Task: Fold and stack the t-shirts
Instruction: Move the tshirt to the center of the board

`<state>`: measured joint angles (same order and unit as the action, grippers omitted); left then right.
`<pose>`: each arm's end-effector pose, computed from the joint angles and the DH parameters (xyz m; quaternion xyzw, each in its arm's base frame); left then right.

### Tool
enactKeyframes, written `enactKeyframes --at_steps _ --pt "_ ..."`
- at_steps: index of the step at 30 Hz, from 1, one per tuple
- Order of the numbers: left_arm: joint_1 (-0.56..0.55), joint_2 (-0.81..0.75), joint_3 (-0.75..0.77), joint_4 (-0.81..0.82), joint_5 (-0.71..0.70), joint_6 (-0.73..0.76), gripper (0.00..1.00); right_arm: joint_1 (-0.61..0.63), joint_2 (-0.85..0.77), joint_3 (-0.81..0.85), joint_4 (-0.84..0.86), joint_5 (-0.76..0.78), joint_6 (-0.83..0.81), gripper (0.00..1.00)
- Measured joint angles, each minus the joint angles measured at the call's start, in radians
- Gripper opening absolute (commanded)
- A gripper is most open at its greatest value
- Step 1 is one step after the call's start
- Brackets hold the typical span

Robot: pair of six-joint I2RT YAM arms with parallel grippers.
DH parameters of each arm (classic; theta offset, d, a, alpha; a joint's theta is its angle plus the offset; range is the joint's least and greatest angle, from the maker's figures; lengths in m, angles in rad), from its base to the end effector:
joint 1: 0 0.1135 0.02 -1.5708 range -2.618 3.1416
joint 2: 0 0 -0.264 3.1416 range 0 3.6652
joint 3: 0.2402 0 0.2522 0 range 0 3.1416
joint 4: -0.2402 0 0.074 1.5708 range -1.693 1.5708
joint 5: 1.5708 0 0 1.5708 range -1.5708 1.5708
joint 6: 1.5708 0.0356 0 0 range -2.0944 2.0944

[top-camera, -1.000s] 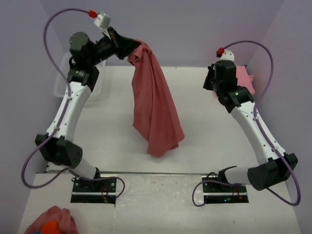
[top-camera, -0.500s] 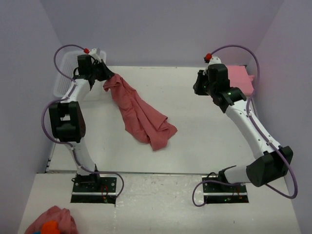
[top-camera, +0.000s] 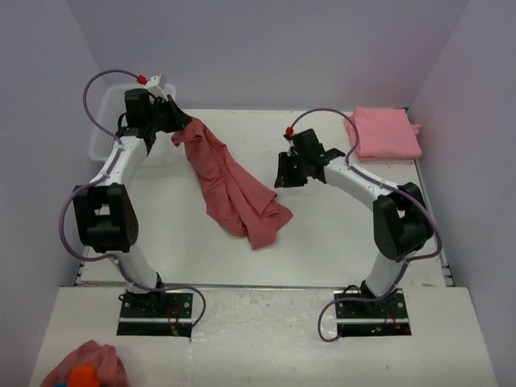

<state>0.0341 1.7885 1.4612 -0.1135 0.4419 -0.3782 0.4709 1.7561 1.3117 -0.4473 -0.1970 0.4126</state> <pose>0.4246 -0.0008 0.3040 -0.0538 0.8306 -0.2718 0.4830 0.3391 0.1804 0.2371 -0.0601 0.9370 0.2255 0.2600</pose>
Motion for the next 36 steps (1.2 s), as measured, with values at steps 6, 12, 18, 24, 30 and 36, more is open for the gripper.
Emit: enactKeyframes --at_steps 6,12,18,24,30,36 --pt "0.0 -0.025 -0.003 0.002 0.016 -0.003 0.0 0.073 0.031 -0.012 0.042 -0.027 0.04 0.44" --pt "0.0 -0.025 -0.018 0.003 0.023 -0.003 0.0 0.069 0.042 -0.048 0.101 -0.039 0.067 0.52" --pt "0.0 -0.025 -0.027 0.005 0.026 -0.003 0.0 0.068 0.061 -0.085 0.119 -0.038 0.078 0.54" --pt "0.0 -0.025 -0.035 0.018 0.03 -0.004 0.0 0.067 0.107 -0.089 0.151 -0.05 0.086 0.51" --pt "0.0 -0.025 -0.039 0.023 0.034 -0.004 0.0 0.066 0.18 -0.07 0.158 -0.076 0.093 0.44" --pt "0.0 -0.025 -0.04 0.023 0.035 -0.004 0.0 0.067 0.195 -0.036 0.157 -0.082 0.096 0.37"
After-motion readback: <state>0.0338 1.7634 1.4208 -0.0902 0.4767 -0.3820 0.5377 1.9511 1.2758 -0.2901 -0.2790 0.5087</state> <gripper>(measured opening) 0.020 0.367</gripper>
